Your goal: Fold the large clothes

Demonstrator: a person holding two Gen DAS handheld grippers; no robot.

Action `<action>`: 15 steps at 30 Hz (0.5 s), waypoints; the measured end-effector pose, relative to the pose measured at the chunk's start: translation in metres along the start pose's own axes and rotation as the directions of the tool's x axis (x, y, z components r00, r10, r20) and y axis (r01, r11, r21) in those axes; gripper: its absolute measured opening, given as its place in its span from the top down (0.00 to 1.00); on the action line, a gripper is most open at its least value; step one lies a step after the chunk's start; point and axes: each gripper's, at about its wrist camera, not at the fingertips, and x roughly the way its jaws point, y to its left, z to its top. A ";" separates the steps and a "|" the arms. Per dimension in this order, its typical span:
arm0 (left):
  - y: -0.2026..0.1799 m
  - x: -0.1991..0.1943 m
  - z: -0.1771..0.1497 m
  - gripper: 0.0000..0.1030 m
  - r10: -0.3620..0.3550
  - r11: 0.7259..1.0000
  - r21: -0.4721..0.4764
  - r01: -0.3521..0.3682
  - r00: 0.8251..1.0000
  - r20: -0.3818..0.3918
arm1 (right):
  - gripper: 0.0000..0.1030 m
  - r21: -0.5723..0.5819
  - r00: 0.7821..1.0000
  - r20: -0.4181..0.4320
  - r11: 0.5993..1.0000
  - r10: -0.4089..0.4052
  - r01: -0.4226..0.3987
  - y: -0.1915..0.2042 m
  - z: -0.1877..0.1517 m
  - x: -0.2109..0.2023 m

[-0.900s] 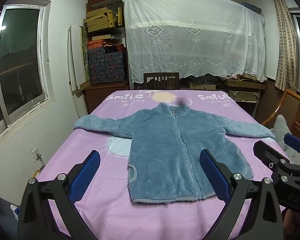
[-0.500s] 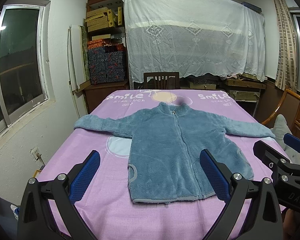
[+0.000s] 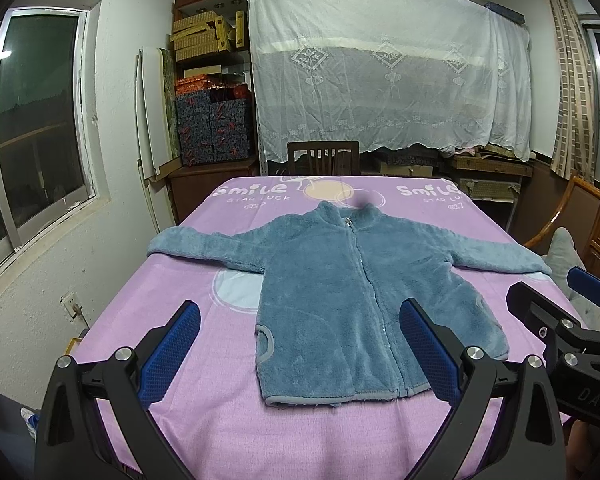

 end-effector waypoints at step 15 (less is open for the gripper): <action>0.000 0.001 -0.002 0.03 0.000 1.000 0.001 0.000 1.000 -0.001 | 0.04 -0.006 1.000 -0.003 1.000 -0.002 0.002 0.001 -0.002 0.000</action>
